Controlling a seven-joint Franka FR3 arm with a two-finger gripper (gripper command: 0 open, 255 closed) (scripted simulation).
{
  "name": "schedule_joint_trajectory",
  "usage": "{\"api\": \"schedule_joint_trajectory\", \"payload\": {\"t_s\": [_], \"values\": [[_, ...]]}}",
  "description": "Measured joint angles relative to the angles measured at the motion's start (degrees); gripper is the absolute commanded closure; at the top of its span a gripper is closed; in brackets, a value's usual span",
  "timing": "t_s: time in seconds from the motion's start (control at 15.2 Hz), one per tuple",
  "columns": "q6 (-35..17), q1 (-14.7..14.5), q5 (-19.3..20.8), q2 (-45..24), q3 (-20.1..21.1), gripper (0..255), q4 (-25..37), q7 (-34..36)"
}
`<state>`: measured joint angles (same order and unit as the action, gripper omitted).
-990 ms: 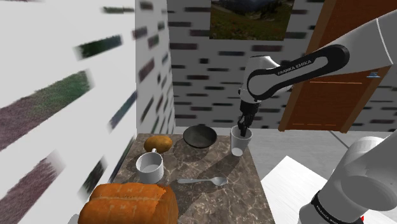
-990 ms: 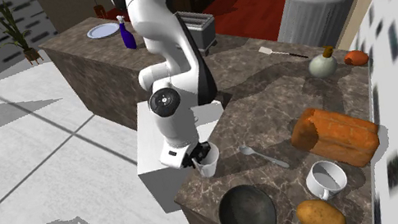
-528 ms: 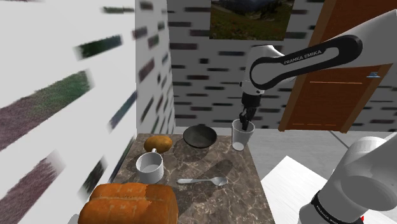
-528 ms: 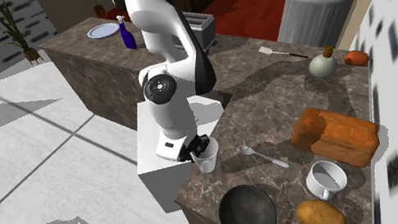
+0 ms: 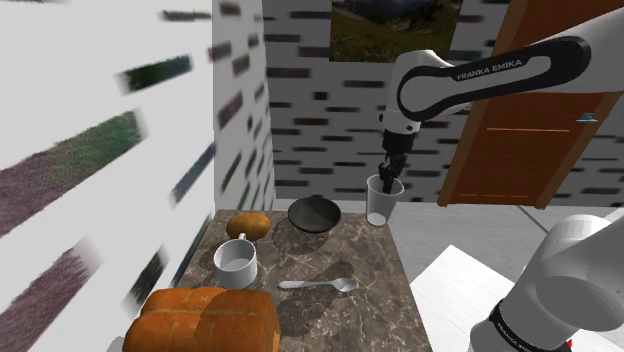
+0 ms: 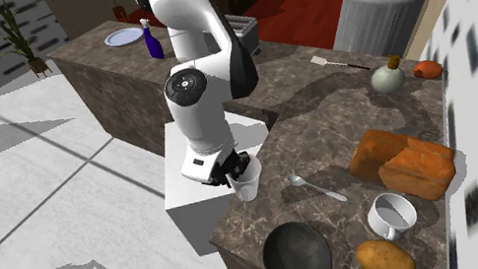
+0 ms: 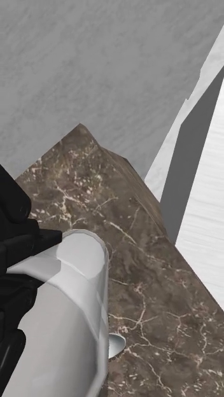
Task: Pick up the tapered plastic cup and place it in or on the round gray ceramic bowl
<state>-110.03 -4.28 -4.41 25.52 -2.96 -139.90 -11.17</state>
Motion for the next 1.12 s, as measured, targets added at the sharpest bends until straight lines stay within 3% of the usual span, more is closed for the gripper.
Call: {"api": "schedule_joint_trajectory", "payload": {"t_s": [0.33,1.12], "values": [[3.6,-0.1,-0.1,0.0,0.2,255,3.6,0.6],[7.9,-2.8,-1.6,-24.3,3.4,255,32.7,6.0]]}}
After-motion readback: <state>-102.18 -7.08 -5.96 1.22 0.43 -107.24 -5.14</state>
